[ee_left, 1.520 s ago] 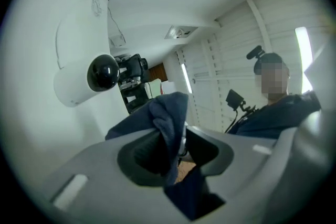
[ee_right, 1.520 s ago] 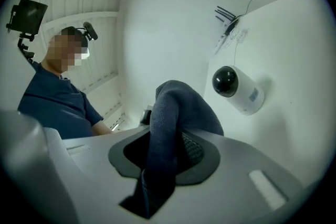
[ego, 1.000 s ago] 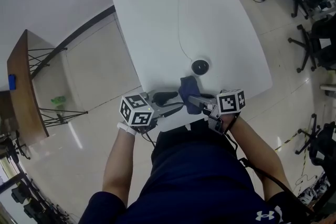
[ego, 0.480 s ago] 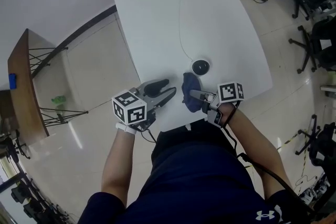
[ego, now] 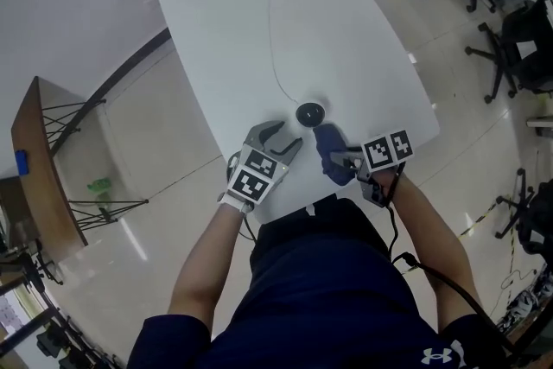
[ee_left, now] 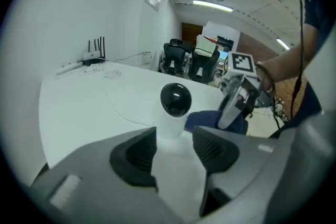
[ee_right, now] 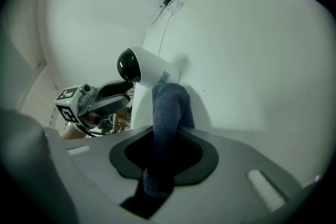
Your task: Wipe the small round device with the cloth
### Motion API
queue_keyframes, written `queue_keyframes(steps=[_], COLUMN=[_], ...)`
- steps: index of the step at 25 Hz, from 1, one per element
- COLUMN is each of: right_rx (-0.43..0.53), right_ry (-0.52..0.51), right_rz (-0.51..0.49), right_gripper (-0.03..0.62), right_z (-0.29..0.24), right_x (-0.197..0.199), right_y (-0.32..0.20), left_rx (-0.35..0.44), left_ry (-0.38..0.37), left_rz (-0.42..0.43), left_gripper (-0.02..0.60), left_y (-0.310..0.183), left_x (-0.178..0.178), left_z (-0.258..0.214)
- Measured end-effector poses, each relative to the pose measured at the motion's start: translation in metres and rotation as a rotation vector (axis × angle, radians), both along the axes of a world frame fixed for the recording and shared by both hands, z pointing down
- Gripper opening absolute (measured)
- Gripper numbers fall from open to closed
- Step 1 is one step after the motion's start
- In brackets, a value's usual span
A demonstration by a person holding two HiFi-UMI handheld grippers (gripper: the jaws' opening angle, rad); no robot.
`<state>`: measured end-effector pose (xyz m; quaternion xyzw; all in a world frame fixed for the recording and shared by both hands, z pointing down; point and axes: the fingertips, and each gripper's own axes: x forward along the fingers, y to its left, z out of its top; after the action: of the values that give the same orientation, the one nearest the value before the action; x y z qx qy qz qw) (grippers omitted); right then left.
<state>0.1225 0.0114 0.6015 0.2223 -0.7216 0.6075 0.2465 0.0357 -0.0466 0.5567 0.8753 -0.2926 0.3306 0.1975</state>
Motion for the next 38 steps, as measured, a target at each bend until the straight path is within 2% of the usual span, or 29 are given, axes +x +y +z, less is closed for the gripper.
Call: queue_keyframes(steps=[5,10,14,24,27,30,34,38], right_rx=[0.076,0.166,0.291,0.632,0.71,0.716,0.66,0.57], right_ry=[0.144,0.258,0.377,0.411,0.382,0.377,0.393,0.42], right_rz=[-0.163,-0.357,-0.518,-0.901,-0.956,-0.967,-0.9,-0.774], right_gripper=[0.084,0.084,0.084,0.084,0.084,0.084,0.084,0.084], right_z=[0.005,0.002,0.0,-0.008,-0.011,-0.011,-0.011,-0.007], right_x=[0.034,0.047,0.048,0.0,-0.017,-0.02,-0.015,-0.003], right_y=[-0.021,-0.05,-0.077,-0.121,-0.126,-0.127,-0.124,-0.11], left_rx=[-0.033,-0.051,-0.047,-0.029,-0.028,-0.033,-0.036,-0.038], left_ry=[-0.024,-0.019,0.002,0.007,0.007,0.005,-0.007,-0.023], left_rz=[-0.084,-0.121,-0.128,-0.091,-0.09,-0.084,-0.066,-0.041], left_gripper=[0.265,0.267,0.267,0.267,0.267,0.267,0.267,0.267], left_y=[-0.007,-0.012,-0.014,-0.016,-0.017,-0.016,-0.015,-0.013], left_x=[0.016,0.021,0.028,0.039,0.038,0.036,0.032,0.029], left_z=[0.016,0.02,0.02,0.018,0.019,0.021,0.023,0.027])
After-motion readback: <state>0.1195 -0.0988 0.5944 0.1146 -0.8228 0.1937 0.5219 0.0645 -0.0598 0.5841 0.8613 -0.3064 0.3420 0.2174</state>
